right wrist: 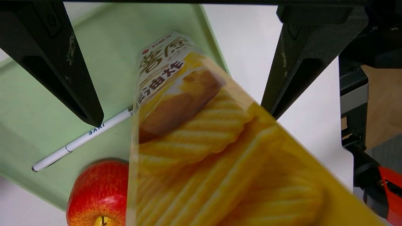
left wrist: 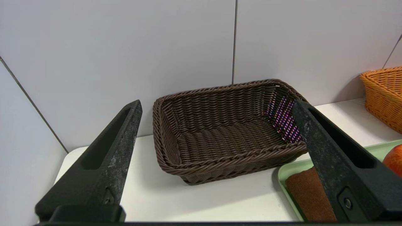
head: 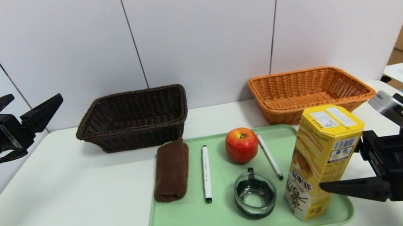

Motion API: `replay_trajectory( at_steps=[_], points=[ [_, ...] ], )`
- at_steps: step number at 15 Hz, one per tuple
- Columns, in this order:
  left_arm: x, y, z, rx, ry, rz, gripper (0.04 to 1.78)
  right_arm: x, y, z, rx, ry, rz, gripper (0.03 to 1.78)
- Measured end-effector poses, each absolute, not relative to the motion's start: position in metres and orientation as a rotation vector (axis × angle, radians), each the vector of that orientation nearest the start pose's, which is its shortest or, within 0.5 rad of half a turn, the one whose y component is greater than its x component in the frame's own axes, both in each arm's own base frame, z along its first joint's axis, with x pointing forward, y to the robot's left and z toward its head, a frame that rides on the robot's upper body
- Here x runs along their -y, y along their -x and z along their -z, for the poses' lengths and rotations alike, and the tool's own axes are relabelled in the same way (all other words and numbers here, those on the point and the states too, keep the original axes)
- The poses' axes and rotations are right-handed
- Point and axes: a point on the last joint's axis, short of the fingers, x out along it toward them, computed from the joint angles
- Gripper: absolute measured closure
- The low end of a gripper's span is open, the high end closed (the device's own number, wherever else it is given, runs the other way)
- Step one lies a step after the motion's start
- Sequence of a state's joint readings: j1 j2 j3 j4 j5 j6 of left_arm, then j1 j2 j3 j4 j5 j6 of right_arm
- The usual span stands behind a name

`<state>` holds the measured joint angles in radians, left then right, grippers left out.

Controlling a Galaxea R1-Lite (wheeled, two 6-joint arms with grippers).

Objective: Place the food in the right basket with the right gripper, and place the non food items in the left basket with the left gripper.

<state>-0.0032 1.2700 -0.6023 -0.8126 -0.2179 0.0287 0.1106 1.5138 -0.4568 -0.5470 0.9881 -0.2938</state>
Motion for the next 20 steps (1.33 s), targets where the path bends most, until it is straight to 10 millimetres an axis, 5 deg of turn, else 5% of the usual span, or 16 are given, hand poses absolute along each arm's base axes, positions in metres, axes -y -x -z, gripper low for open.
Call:
replay_trajectory(
  at_steps=[13, 17, 20],
  points=[
    [0.005, -0.195, -0.249, 0.138, -0.046, 0.219, 0.13, -0.062, -0.246, -0.127, -0.316, 0.065, -1.208, 0.11],
    [0.005, -0.195, -0.249, 0.135, -0.046, 0.219, 0.13, -0.062, -0.246, -0.127, -0.312, 0.061, -1.204, 0.71],
    [0.005, -0.195, -0.247, 0.130, -0.046, 0.219, 0.13, -0.063, -0.244, -0.127, -0.312, 0.059, -1.212, 0.98]
  ],
)
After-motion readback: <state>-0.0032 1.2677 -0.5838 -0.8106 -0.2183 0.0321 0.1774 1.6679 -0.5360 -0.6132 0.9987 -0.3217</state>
